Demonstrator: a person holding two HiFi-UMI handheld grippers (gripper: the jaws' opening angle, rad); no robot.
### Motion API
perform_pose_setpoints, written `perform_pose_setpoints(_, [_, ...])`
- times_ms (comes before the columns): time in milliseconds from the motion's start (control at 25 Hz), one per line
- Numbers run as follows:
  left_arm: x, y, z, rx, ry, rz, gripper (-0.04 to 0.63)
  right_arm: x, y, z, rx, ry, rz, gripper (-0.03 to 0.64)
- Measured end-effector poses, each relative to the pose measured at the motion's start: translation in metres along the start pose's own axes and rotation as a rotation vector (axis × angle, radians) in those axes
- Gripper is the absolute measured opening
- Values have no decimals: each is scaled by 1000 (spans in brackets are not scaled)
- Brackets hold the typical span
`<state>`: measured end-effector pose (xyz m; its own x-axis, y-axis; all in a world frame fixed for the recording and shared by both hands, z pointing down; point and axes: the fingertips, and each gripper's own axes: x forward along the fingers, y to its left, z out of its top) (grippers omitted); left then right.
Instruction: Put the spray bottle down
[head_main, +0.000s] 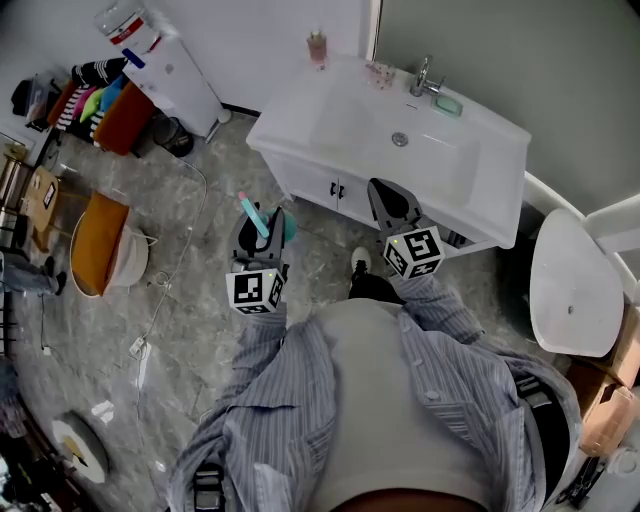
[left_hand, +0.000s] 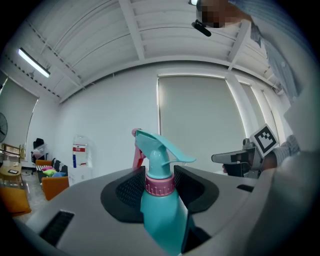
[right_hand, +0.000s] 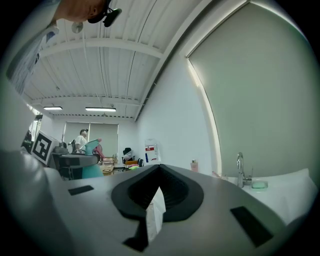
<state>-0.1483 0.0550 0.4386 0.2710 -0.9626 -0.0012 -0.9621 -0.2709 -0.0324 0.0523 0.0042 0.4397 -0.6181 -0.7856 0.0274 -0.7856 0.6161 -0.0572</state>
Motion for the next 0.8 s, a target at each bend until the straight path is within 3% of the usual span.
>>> perform_pose_setpoints(320, [121,2,12,12,17,-3,176,90,-73,9,35,20,70,15])
perform_pose_setpoints(800, [245,6,10,13,33,-34,176,157,-166,7,43,48,45,15])
